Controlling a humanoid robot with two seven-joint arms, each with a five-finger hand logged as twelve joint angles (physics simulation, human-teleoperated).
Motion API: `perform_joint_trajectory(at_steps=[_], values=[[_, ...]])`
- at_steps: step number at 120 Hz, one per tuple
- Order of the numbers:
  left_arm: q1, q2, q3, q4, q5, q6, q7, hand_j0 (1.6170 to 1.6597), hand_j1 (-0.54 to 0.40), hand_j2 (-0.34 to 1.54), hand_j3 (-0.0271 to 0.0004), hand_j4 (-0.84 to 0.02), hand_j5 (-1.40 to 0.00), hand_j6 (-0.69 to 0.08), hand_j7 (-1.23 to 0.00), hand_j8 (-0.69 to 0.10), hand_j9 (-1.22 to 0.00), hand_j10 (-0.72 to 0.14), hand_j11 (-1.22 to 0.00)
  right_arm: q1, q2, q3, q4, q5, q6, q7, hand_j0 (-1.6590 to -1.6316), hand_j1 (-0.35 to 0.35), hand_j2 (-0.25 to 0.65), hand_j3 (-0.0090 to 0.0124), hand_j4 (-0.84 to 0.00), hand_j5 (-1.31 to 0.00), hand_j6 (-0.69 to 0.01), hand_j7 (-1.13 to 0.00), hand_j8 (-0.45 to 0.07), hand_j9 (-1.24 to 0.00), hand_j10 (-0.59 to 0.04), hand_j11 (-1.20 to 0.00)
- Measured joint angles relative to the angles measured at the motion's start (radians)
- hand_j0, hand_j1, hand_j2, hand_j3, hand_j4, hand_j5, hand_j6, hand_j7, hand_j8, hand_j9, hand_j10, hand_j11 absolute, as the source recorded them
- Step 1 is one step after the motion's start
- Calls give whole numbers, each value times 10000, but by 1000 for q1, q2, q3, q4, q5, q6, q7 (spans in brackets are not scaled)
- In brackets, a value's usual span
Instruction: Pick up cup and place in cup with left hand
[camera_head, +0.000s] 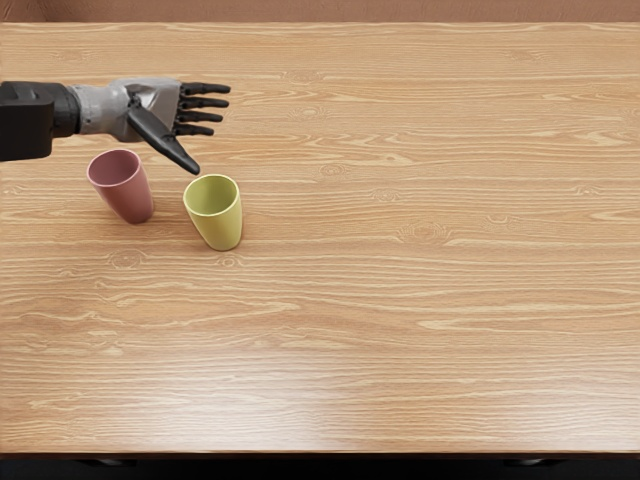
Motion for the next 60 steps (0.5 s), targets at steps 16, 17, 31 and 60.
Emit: perform_joint_trajectory(at_steps=[16, 17, 31, 60], values=[[-2, 1, 1, -4, 6, 0, 1, 16581, 3414, 18, 0, -76, -89, -76, -89, -74, -88, -71, -88, -5, 0, -3, 0, 1, 0, 0, -16581, -3491, 1, 0, -4, -1, -5, 0, -4, 0, -3, 0], [-2, 1, 1, -4, 7, 0, 1, 16581, 3414, 18, 0, -76, -89, -76, -89, -73, -88, -70, -88, -6, 0, -3, 1, 1, 0, 0, -16581, -3491, 1, 0, -4, -1, -5, 0, -4, 0, -2, 0], [-23, 7, 1, -5, 69, 0, 2, 16581, 3414, 18, 0, -77, -89, -77, -89, -74, -88, -71, -88, -17, 0, -5, 1, 2, 1, 0, -16581, -3491, 1, 0, -4, -1, -5, 0, -4, 0, -3, 0], [-123, 2, 4, -4, 270, 0, 5, 16581, 3412, 20, 0, -83, -93, -85, -92, -81, -91, -77, -91, -22, 0, -6, 1, 2, 1, 0, -16581, -3491, 1, 0, -3, -1, -5, 0, -4, 0, -2, 0]])
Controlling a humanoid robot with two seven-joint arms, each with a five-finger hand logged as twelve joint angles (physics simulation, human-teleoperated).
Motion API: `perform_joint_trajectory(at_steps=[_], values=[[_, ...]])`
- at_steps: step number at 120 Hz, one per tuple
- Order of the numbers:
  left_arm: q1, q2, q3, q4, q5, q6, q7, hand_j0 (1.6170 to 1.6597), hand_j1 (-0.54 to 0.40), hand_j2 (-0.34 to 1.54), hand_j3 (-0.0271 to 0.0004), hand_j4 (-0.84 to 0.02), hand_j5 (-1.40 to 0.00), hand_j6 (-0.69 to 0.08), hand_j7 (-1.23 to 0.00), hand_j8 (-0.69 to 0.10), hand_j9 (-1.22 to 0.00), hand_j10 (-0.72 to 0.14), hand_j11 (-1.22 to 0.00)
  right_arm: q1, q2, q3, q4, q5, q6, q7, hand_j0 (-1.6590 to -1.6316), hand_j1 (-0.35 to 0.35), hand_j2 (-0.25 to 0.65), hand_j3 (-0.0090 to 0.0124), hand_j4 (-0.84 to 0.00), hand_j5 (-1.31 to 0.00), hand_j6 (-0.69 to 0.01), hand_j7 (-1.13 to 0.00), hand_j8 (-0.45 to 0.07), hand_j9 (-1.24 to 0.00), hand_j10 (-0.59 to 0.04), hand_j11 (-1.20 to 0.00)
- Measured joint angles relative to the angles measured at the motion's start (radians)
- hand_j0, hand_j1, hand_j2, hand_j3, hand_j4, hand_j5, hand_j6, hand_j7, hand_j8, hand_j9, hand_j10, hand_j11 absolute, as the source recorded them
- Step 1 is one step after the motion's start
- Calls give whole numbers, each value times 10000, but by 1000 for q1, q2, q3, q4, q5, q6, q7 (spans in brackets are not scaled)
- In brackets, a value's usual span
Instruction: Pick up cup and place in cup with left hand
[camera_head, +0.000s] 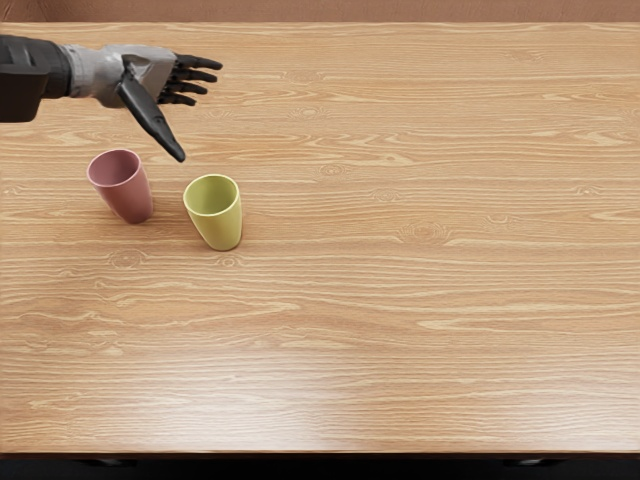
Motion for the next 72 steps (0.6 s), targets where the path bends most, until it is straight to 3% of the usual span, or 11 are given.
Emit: perform_joint_trajectory(at_steps=[11, 29, 36, 53, 72], values=[[-46, -18, 31, -1, 50, 0, 16, 16581, 3410, 19, 0, -86, -95, -88, -94, -85, -94, -80, -93, 0, 0, 0, 0, 0, 0, 0, -16581, -3491, 1, 0, -4, -1, -5, 0, -4, 0, -2, 0], [-52, -59, 51, -2, 133, 0, 28, 16581, 3402, 18, 0, -98, -104, -103, -103, -99, -102, -92, -101, -1, 0, 0, 0, 0, 0, 0, -16581, -3491, 1, 0, -4, -1, -6, 0, -4, 0, -3, 0], [-98, -51, 68, -12, 148, 0, 31, 16581, 3402, 20, 0, -102, -106, -107, -105, -103, -104, -95, -103, -1, 0, 0, 0, 0, 0, 0, -16581, -3491, 1, 0, -4, -1, -5, 0, -4, 0, -3, 0], [-131, -45, 135, -57, 160, 0, 33, 16581, 3394, 20, 0, -109, -113, -114, -112, -110, -111, -102, -110, -1, 0, 0, 0, 0, 0, 0, -16581, -3491, 1, 0, -4, -1, -6, 0, -4, 0, -3, 0], [-188, -8, 220, -156, 161, 0, 34, 16581, 3391, 19, 0, -112, -116, -118, -115, -114, -114, -105, -113, -1, 0, 0, 0, 0, 0, 0, -16581, -3491, 1, 0, -4, -1, -6, 0, -5, 0, -3, 0]])
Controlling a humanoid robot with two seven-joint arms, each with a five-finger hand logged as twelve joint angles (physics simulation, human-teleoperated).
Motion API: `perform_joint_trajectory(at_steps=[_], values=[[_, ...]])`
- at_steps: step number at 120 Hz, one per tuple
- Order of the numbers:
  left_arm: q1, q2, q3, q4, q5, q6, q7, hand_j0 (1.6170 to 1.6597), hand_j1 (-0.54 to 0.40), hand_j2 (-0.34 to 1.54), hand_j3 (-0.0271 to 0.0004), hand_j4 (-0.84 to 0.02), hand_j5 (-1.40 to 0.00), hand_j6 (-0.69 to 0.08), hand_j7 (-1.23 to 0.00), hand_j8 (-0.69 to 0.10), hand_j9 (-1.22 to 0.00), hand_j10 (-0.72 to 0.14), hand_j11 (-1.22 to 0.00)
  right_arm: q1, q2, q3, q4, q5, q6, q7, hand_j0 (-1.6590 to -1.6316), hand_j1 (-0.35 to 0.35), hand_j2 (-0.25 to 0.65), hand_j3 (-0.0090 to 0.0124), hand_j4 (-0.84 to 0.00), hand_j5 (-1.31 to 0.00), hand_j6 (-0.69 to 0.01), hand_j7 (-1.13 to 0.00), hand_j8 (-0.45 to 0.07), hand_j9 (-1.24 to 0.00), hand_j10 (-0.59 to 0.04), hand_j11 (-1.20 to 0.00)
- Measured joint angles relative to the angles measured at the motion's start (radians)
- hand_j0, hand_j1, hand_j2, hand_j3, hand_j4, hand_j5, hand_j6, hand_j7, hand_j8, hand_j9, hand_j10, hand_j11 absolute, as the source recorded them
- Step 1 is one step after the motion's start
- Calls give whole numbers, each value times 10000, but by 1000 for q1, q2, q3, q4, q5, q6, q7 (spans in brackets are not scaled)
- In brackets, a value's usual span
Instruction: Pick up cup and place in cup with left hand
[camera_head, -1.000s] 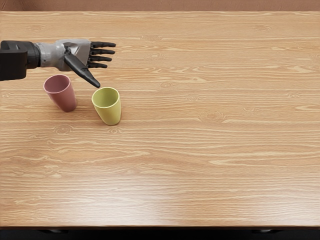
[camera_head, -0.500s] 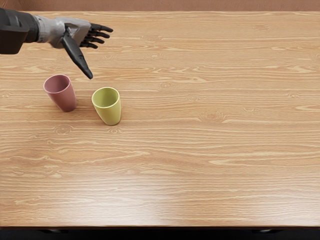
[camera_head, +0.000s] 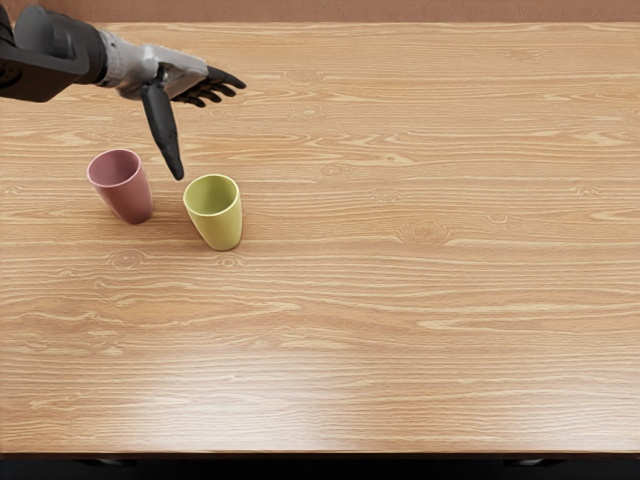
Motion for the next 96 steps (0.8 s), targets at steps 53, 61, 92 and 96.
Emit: perform_joint_trajectory(at_steps=[53, 61, 92, 96], values=[[-41, -6, 164, -166, 16, 0, 1, 16581, 3393, 19, 0, -108, -113, -114, -112, -111, -111, -102, -110, 0, 0, 0, 0, 0, 0, 0, -16581, -3491, 1, 0, -4, -1, -6, 0, -4, 0, -3, 0], [-42, -6, 170, -175, 33, 5, 1, 16581, 3393, 19, 0, -107, -113, -113, -111, -110, -110, -101, -110, 0, 0, 0, 0, 0, 0, 0, -16581, -3491, 1, 0, -4, -1, -6, 0, -4, 0, -3, 0], [-37, -33, 175, -197, 103, 136, 0, 16581, 3393, 19, 0, -107, -113, -113, -112, -110, -111, -102, -110, 0, 0, 0, 0, 0, 0, 0, -16581, -3491, 1, 0, -4, -1, -6, 0, -4, 0, -3, 0], [-29, -40, 175, -197, 120, 152, 0, 16581, 3393, 20, 0, -106, -114, -112, -112, -109, -111, -101, -111, 0, 0, 0, 0, 0, 0, 0, -16581, -3491, 1, 0, -4, -1, -5, 0, -4, 0, -3, 0]])
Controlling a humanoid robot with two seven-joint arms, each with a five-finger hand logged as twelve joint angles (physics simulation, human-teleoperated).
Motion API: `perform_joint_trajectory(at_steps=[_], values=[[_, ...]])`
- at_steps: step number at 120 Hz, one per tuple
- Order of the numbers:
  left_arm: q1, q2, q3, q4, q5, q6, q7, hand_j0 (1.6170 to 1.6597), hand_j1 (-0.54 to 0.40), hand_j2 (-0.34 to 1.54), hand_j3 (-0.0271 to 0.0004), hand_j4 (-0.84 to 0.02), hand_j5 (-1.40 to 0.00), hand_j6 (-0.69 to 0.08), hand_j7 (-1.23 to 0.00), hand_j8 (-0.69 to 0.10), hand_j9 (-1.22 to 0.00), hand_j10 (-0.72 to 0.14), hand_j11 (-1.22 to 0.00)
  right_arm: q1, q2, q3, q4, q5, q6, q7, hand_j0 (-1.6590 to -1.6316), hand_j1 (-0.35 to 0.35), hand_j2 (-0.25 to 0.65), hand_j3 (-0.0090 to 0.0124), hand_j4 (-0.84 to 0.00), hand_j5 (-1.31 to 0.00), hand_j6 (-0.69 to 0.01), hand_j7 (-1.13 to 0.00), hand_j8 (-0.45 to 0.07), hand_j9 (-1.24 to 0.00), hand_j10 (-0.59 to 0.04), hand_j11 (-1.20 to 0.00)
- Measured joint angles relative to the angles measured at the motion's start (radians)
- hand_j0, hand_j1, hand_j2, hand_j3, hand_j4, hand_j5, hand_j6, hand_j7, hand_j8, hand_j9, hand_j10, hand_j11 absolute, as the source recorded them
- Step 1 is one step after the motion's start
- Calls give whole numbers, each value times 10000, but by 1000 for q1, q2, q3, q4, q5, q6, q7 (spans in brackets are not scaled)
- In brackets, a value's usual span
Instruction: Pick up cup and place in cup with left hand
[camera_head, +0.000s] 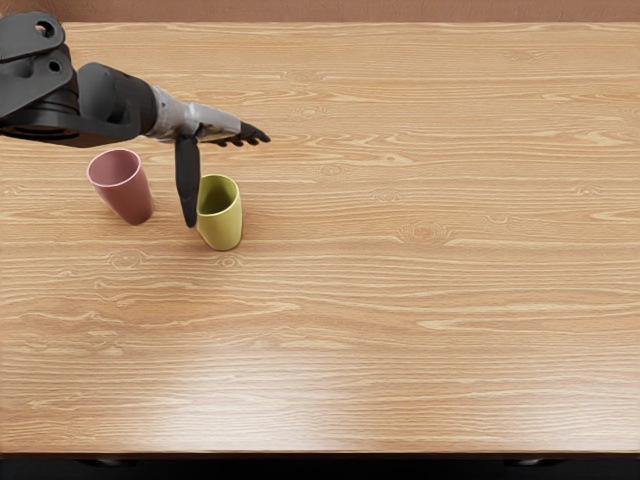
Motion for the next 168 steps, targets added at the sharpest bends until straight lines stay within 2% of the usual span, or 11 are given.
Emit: perform_joint_trajectory(at_steps=[20, 54, 99, 168], values=[[3, -21, 29, -1, 79, 63, 0, 16581, 3392, 21, 0, -107, -114, -114, -113, -111, -112, -102, -111, 0, 0, 0, 0, 0, 0, 0, -16581, -3491, 1, 0, -4, -1, -6, 0, -4, 0, -3, 0], [4, -51, 108, -2, 99, 113, -3, 16581, 3384, 24, 0, -115, -125, -123, -124, -120, -123, -111, -122, 0, 0, 0, 0, 0, 0, 0, -16581, -3491, 1, 0, -4, -1, -6, 0, -4, 0, -3, 0], [39, -72, 125, -6, 97, 183, -9, 16581, 3181, 59, 0, -283, -345, -291, -344, -288, -343, -280, -342, 0, 0, 0, 0, 0, 0, 0, -16581, -3491, 1, 0, -4, -1, -6, 0, -4, 0, -3, 0], [28, -38, 181, -61, 95, 256, -8, 16581, 1737, 304, 0, -1490, -1912, -1498, -1911, -1495, -1910, -1486, -1909, 0, 0, 0, 0, 0, 0, 0, -16581, -3491, 1, 0, -4, -1, -6, 0, -4, 0, -3, 0]])
